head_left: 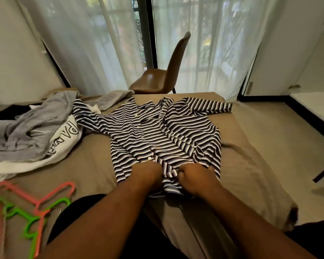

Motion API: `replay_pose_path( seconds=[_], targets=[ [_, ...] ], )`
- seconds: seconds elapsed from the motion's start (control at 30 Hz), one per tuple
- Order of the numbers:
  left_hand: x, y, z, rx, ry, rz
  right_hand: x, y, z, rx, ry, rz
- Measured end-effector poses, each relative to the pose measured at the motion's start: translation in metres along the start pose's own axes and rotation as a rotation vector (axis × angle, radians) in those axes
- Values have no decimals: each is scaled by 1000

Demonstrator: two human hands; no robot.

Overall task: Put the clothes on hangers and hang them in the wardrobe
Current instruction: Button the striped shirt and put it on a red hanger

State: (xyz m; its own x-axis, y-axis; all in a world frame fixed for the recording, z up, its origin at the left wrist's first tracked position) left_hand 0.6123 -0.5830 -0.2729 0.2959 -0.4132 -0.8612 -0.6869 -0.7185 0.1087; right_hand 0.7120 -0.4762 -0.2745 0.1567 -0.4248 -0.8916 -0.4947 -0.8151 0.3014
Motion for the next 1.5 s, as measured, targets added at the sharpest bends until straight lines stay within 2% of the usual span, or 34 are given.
replay_pose_path(
  seconds=[0.07,0.17,0.23,0.33,0.43,0.5,0.57,0.67,0.73,0.8,0.9,0.97,1.03,1.1,1.17,1.23,1.33,1.5],
  targets=[
    [0,-6,4,3,-31,9,3,-9,3,78,-20,-21],
    [-3,-6,5,-16,-36,-4,0,-29,5,152,-117,91],
    [-15,-4,2,-27,-111,-86,-7,-41,5,193,-189,141],
    [-30,-7,7,6,-247,-271,-15,-51,13,282,-181,156],
    [-21,-27,15,160,-96,-267,-18,-62,30,306,-130,178],
    [-14,-35,21,192,-49,-156,-24,-73,37,246,-122,305],
    [-19,-34,30,207,-112,-150,-37,-86,34,171,-141,525],
    [-41,-26,25,232,-237,-178,-55,-112,13,153,-151,993],
    [-68,-25,9,317,-394,-242,-63,-124,1,129,-111,1212],
    [-97,-37,-9,474,-533,-304,-66,-131,-4,111,-83,1308],
    [-106,-75,-6,736,-445,-290,-63,-133,-2,71,-97,1370],
    [-88,-89,10,794,-366,-284,-56,-129,1,47,-86,1318],
    [-75,-79,29,708,-370,-417,-45,-127,5,41,-20,1337],
    [-64,-48,47,444,-362,-574,-36,-125,8,59,68,1374],
    [-49,-15,61,188,-287,-690,-28,-123,12,83,121,1367],
    [-34,2,66,78,-191,-747,-22,-120,17,84,141,1341],
    [-24,-12,69,92,-136,-680,-19,-113,21,64,120,1319],
    [-17,-77,66,212,-229,-606,-23,-114,28,69,-42,1485]
  ],
)
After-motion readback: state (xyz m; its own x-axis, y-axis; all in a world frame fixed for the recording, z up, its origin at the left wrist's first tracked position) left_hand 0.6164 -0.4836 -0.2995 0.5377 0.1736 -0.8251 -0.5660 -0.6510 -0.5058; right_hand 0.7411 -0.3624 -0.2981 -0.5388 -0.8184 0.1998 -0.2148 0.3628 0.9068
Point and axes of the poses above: each hand's wrist, its own z-axis towards the middle knuckle, its own x-axis out of the palm, y = z × x, the point moved 5 cm from there along z, towards the middle knuckle, and after that the axes turned 5 degrees about y, right-handed, at the moved point
